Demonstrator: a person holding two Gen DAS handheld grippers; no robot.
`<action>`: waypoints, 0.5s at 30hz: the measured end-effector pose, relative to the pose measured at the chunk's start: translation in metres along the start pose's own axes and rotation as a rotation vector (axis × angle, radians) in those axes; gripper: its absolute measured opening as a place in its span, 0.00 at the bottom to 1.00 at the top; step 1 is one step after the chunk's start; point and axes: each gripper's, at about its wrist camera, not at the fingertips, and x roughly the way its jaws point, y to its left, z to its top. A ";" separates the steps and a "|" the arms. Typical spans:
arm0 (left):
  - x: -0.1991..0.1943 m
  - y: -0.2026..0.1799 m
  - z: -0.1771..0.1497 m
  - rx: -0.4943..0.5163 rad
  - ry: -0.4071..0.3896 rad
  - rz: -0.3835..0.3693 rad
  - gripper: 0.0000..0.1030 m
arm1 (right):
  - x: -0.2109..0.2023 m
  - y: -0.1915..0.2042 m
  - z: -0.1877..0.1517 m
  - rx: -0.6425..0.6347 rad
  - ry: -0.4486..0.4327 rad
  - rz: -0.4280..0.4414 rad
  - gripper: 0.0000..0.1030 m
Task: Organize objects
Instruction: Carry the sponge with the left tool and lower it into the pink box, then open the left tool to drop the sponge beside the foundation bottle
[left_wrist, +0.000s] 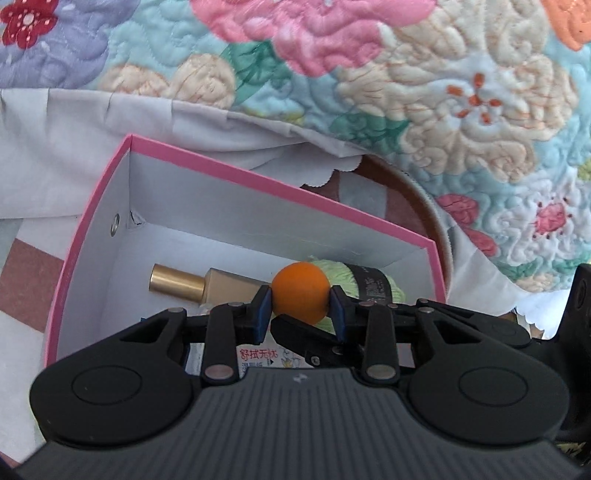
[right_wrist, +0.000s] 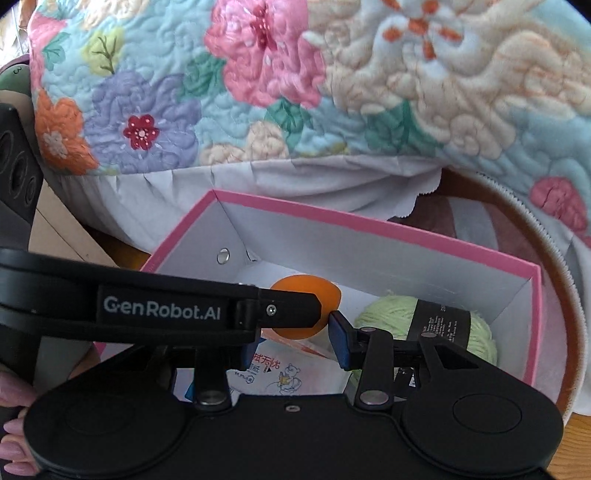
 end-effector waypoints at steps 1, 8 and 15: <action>0.002 0.000 -0.001 0.000 0.004 0.003 0.31 | 0.002 0.000 0.000 -0.001 0.005 -0.001 0.45; -0.007 0.003 -0.006 0.006 -0.017 0.012 0.32 | -0.012 -0.014 -0.016 0.069 -0.012 0.006 0.54; -0.026 -0.010 -0.006 0.016 -0.038 -0.004 0.32 | -0.039 -0.007 -0.024 0.076 -0.070 -0.016 0.57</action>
